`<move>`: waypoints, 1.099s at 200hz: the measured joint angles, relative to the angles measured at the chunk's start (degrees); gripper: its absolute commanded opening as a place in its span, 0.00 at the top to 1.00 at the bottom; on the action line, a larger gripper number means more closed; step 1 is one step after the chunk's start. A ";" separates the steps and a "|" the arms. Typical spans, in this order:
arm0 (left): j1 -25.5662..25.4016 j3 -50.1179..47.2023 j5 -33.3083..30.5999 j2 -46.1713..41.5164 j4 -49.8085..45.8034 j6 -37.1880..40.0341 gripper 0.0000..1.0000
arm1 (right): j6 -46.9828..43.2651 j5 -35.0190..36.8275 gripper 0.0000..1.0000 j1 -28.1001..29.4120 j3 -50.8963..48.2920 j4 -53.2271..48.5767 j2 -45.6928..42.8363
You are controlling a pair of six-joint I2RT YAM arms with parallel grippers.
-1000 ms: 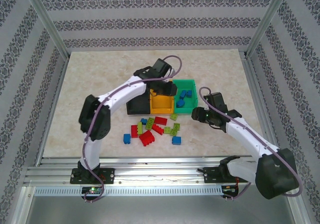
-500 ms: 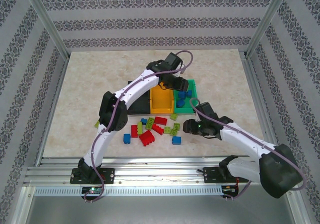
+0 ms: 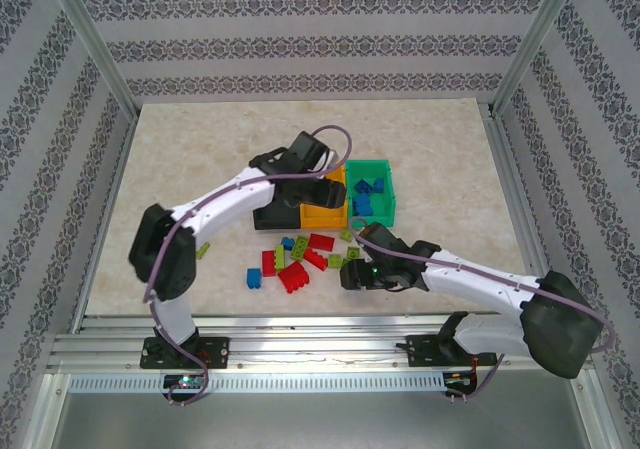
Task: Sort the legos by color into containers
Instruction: Pick up the lego from the bottom-center of the table, then place the lego in the container.
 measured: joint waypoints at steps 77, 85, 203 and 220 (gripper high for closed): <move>1.09 -14.88 -5.31 -10.80 4.90 -1.51 0.39 | 0.85 2.08 0.52 1.11 3.65 0.63 10.16; 1.22 -15.85 -5.68 -11.34 4.98 -1.70 0.39 | 1.01 2.21 0.56 1.11 3.72 0.63 10.19; 2.51 -19.21 -7.98 -14.21 6.27 -2.05 0.40 | -2.75 1.36 0.64 -16.70 2.95 -0.66 -5.84; 2.67 -19.82 -8.22 -14.67 6.45 -2.08 0.40 | -4.94 0.44 0.64 -22.25 4.31 -1.36 -5.66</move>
